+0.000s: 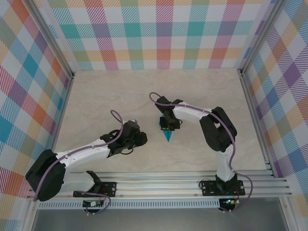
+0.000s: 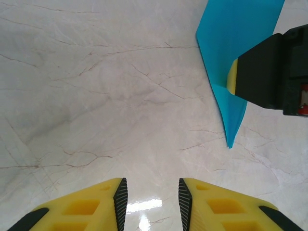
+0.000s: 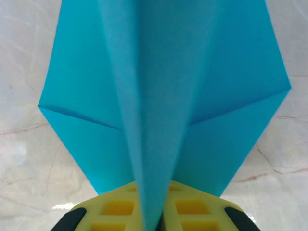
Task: Fold a paper plane with a square sheet of paper (pick it up from the middle)
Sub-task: Place the paper plane at the center of the table.
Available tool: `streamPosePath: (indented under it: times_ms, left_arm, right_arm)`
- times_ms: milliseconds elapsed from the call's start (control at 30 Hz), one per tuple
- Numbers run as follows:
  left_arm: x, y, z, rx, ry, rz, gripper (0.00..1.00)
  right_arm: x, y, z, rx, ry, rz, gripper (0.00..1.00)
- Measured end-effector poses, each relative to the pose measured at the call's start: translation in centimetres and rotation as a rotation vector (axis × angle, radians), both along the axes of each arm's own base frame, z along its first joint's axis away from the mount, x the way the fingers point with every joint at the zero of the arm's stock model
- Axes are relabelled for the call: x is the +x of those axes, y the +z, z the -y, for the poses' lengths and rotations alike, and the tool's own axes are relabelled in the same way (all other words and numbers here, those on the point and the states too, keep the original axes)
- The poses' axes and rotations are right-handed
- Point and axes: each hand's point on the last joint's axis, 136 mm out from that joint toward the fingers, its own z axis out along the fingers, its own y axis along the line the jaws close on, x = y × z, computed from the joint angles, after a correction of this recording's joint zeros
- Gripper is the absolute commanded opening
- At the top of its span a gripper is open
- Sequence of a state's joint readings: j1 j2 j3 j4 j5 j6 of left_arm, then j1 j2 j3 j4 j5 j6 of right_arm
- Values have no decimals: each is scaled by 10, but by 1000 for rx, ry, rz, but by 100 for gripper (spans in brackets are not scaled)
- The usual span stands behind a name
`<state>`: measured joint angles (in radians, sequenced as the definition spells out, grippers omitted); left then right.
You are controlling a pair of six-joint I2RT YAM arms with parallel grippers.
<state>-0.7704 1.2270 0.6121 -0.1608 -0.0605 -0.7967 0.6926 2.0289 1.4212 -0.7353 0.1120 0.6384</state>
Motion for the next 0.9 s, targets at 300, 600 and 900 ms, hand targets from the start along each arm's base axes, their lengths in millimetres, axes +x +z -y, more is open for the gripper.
streamPosePath:
  times_ms: [300, 600, 900]
  left_arm:
    - [-4, -4, -9, 18, 13, -8, 37]
    - [-4, -3, -10, 19, 16, -5, 37]
    - [-2, 6, -20, 36, 48, 31, 39]
  right_arm:
    - [1, 0, -2, -6, -11, -15, 17]
    - [-3, 14, 3, -24, 10, -21, 38]
    - [1, 105, 15, 37, 41, 182, 54]
